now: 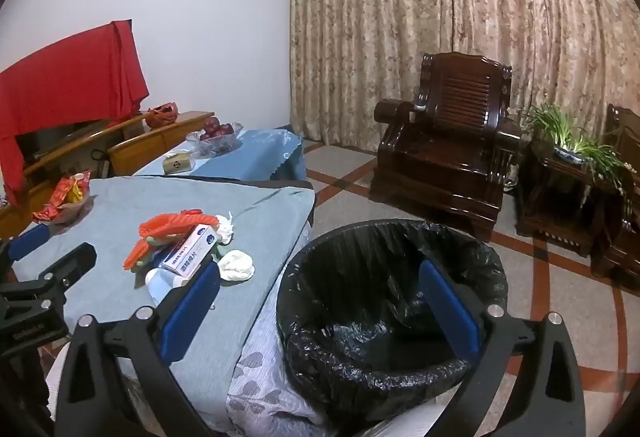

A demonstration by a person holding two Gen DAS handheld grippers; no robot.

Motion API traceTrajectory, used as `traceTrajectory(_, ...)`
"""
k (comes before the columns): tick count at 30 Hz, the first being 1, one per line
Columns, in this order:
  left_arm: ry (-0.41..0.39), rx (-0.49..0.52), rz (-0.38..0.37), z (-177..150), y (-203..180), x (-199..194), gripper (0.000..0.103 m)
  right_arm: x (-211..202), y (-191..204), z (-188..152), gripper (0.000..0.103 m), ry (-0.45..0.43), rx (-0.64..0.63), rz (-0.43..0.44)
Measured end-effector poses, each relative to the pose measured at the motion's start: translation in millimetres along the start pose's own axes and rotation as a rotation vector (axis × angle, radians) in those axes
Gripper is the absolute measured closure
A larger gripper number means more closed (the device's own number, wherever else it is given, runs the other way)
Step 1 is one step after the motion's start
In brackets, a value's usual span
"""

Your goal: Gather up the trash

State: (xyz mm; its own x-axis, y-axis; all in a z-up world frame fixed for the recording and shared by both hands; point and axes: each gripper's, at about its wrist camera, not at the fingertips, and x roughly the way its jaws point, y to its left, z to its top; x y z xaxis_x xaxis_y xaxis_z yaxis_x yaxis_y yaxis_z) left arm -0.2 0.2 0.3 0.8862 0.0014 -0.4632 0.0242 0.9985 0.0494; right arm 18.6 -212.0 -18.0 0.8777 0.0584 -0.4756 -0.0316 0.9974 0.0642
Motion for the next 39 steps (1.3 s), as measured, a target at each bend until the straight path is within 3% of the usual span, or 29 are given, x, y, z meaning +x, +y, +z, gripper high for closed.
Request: traceTrajectory(39,-0.009,-0.01,0.017,-3,15,5,0.005,8,10,-1,0.006,-0.005,-0.004,0.004)
